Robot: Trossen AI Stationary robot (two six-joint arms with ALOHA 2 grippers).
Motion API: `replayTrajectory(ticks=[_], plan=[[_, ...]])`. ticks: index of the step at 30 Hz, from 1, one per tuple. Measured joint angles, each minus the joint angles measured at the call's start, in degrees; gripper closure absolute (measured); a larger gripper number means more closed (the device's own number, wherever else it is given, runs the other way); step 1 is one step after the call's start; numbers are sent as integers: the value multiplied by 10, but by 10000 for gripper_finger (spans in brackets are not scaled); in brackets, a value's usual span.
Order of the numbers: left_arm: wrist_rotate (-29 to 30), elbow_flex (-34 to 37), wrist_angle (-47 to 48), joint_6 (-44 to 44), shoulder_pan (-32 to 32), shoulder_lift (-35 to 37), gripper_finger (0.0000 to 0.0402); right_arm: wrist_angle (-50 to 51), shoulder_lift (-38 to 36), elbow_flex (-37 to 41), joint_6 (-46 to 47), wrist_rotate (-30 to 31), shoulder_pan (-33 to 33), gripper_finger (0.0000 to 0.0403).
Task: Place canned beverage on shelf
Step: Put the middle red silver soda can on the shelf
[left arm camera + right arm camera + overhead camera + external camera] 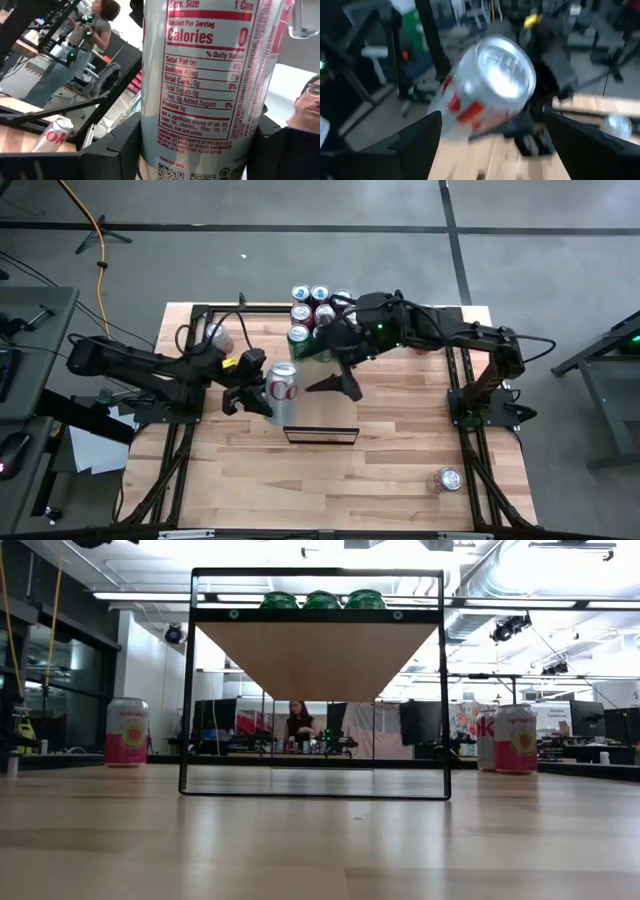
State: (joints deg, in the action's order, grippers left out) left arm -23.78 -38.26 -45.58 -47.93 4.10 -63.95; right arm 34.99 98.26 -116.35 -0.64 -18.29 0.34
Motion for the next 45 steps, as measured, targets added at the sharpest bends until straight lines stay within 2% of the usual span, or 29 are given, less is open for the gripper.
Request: replayTrajectory(ticks=[6, 10, 20, 24, 27, 32, 35, 38, 41, 45], plan=[[-3, -20, 4, 9, 0, -17, 219, -85, 10, 25, 18, -44, -1, 59], [-16, -29, 3, 13, -3, -30, 219, -115, 28, 25, 56, -120, -6, 59], [-19, -31, 9, 20, -13, -41, 219, -130, 46, 25, 72, -175, -8, 61], [-18, -31, 11, 24, -13, -41, 219, -129, 46, 25, 77, -183, -9, 86], [-16, -31, 28, 20, -13, -41, 215, -112, 46, 25, 67, -188, -9, 111], [-5, -31, 31, -11, -24, -40, 122, -83, 45, 25, 67, -200, -9, 111], [-6, -31, 28, -26, -39, -39, 87, -61, 45, 21, 61, -210, -9, 111], [-29, -31, 33, -45, -69, -35, 78, -10, 36, 8, 37, -207, -15, 111], [-88, -32, 47, -66, -106, -27, 78, 45, 18, -7, 27, -188, -21, 111], [-132, -32, 96, -57, -153, 1, 79, 150, -11, -11, 12, -128, -19, 111]])
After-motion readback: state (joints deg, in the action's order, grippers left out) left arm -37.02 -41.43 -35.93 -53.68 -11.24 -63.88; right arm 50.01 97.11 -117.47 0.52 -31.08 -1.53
